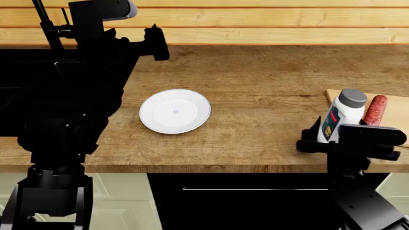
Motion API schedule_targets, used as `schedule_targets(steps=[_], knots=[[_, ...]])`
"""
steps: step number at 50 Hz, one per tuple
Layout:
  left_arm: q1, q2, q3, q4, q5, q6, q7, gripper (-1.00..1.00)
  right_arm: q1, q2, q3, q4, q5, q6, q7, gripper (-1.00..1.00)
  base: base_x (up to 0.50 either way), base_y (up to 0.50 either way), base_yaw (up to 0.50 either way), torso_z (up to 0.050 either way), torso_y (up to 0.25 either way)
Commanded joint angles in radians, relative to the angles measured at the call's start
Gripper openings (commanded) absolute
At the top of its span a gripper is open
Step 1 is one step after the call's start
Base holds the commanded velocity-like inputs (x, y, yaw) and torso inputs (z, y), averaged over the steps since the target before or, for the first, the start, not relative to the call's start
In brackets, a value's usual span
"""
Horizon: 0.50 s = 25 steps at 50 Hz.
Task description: Pick the salami from the plate and place it on the cutting board. Then pick the condiment bottle from the cabinet and place it next to the cutting board.
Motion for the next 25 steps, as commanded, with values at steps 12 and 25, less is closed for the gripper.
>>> schedule_targets(steps=[12, 25], knots=[[0.003, -0.012, -0.003, 0.039, -0.022, -0.016, -0.014, 1.0, -0.069, 0.093, 0.039, -0.182, 0.04, 0.001, 0.059, 1.0, 0.0, 0.0, 0.0, 0.0, 0.0], [0.065, -0.049, -0.051, 0.23, -0.096, -0.097, -0.066, 1.0, -0.149, 0.173, 0.076, -0.332, 0.072, -0.031, 0.107, 1.0, 0.0, 0.0, 0.0, 0.0, 0.0]])
